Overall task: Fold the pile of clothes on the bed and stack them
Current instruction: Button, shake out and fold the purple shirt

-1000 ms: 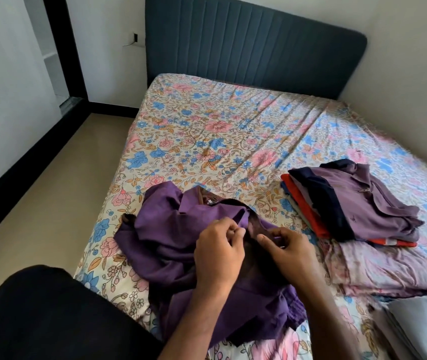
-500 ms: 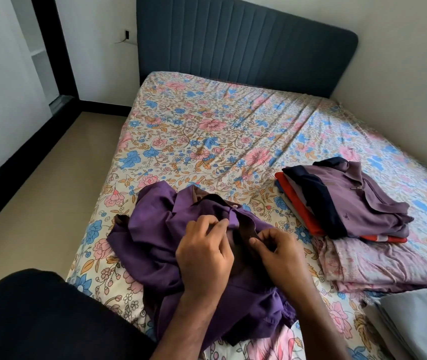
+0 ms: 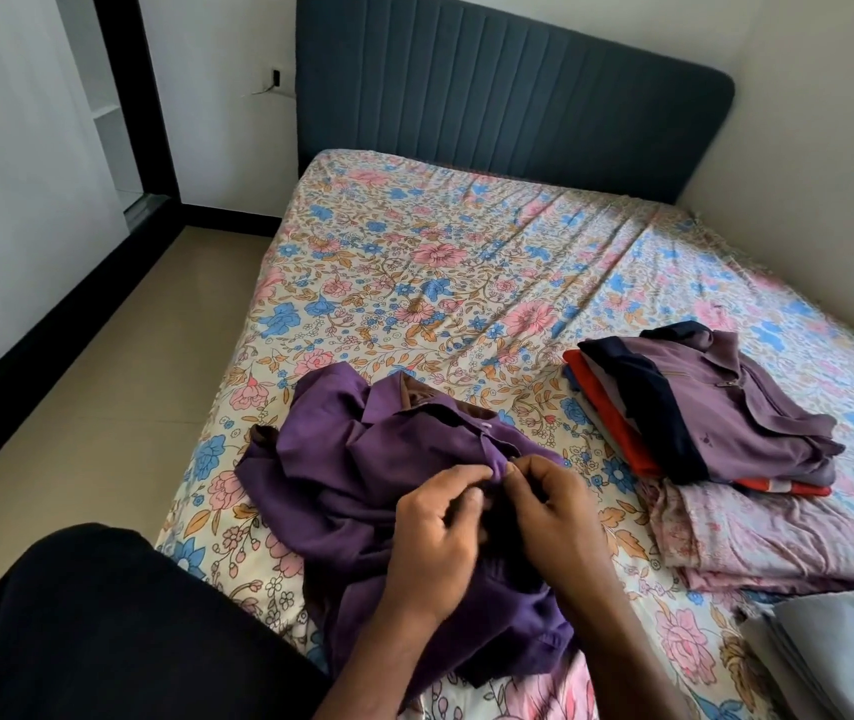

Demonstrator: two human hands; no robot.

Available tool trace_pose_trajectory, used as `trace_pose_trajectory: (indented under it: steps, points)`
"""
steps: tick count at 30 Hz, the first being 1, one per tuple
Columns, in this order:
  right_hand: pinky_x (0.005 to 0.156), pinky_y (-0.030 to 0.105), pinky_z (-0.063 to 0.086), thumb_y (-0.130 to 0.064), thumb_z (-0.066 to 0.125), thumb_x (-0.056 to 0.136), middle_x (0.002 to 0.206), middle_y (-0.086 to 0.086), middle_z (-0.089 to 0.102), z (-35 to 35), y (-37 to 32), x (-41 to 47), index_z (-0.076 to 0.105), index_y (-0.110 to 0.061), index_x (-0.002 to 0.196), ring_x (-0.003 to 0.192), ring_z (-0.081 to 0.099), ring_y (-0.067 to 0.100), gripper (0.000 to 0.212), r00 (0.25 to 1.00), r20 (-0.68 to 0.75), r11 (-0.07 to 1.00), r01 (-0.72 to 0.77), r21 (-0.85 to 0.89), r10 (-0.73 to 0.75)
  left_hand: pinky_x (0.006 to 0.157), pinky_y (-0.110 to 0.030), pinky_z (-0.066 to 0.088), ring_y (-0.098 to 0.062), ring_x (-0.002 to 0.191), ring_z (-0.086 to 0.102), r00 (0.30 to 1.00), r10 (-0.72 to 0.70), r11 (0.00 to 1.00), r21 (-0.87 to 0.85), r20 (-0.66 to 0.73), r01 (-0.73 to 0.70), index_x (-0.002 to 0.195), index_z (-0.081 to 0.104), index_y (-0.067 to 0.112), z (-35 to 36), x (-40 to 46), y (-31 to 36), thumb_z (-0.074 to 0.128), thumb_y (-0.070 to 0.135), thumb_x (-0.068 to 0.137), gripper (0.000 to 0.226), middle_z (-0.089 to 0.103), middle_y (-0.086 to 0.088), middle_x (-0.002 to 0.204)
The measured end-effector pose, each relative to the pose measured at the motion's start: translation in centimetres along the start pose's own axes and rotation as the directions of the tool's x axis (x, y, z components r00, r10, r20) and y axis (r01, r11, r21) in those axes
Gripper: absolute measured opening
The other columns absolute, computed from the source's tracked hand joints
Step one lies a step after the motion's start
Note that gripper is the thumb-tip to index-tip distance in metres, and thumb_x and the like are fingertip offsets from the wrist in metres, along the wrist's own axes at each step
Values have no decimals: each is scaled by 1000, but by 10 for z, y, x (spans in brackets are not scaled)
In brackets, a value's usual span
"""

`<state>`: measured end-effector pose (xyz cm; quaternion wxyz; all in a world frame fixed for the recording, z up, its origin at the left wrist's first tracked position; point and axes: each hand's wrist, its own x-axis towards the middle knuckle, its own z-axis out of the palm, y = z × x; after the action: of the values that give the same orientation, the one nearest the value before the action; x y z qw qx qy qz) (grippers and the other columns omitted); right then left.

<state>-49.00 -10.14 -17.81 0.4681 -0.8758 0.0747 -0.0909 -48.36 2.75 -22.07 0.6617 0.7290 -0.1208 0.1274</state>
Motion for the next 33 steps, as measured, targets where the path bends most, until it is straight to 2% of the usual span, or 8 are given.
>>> trace_pose_trajectory:
  steps: [2, 8, 11, 13, 15, 21, 28, 33]
  points:
    - [49, 22, 39, -25, 57, 104, 64, -2, 67, 2, -3, -2, 71, -19, 80, 51, 52, 5, 28, 1000, 9, 994, -28, 107, 27, 59, -19, 47, -13, 63, 65, 995, -89, 985, -143, 34, 93, 102, 75, 35, -6, 1, -4, 55, 7, 95, 35, 69, 6, 89]
    - [67, 54, 57, -16, 66, 99, 78, 14, 73, 9, -7, -8, 73, -11, 89, 73, 70, 38, 12, 997, 75, 962, -52, 269, 33, 49, -20, 47, -11, 60, 61, 981, -191, 956, -231, -30, 179, 87, 71, 32, -6, 4, -4, 75, -1, 86, 34, 64, -4, 85]
    - [66, 46, 61, -20, 73, 94, 77, 4, 75, 6, -8, -7, 75, -18, 86, 71, 73, 27, 8, 1000, -14, 978, -9, 207, 12, 60, -23, 51, -12, 68, 62, 993, -42, 999, -39, -110, 38, 84, 66, 24, -8, 3, -7, 78, 7, 85, 21, 61, 5, 83]
    - [59, 36, 59, -30, 79, 88, 73, 0, 74, 1, -11, -6, 76, -22, 81, 67, 72, 21, 12, 999, -50, 988, 24, 154, -16, 63, -26, 51, -12, 71, 61, 990, 102, 983, 161, -99, -85, 87, 63, 18, -10, 2, -7, 75, 15, 89, 12, 59, 9, 84]
    - [59, 34, 59, -39, 83, 82, 73, -3, 75, -1, -12, -6, 76, -23, 80, 66, 72, 16, 18, 999, -15, 996, 30, 82, -28, 64, -32, 53, -10, 73, 62, 985, 160, 966, 215, -65, -143, 88, 65, 16, -10, 1, -6, 71, 15, 90, 6, 62, 10, 83]
    - [64, 48, 61, -19, 76, 92, 70, -3, 75, 4, -6, -3, 76, -23, 78, 63, 71, 16, 14, 1000, 24, 1000, -3, 31, 2, 68, -28, 59, -14, 74, 72, 989, -146, 982, -121, -17, 143, 93, 70, 18, -11, -3, 0, 80, -1, 79, 26, 73, 4, 80]
    - [65, 61, 56, -8, 68, 93, 73, 14, 74, 4, -3, -4, 75, -15, 80, 72, 70, 45, 17, 997, 74, 978, -33, 205, 19, 64, -21, 53, -11, 64, 66, 971, -240, 896, -380, 17, 228, 84, 76, 8, -17, 0, 3, 75, -6, 82, 14, 73, -8, 73]
    - [66, 51, 55, -11, 71, 95, 76, 18, 74, 5, -2, -7, 76, -10, 85, 78, 67, 53, 11, 997, 62, 941, -57, 334, 38, 64, -22, 53, -14, 67, 67, 955, -293, 869, -426, -37, 250, 83, 75, 9, -15, 0, 0, 75, -10, 81, 19, 74, -9, 76]
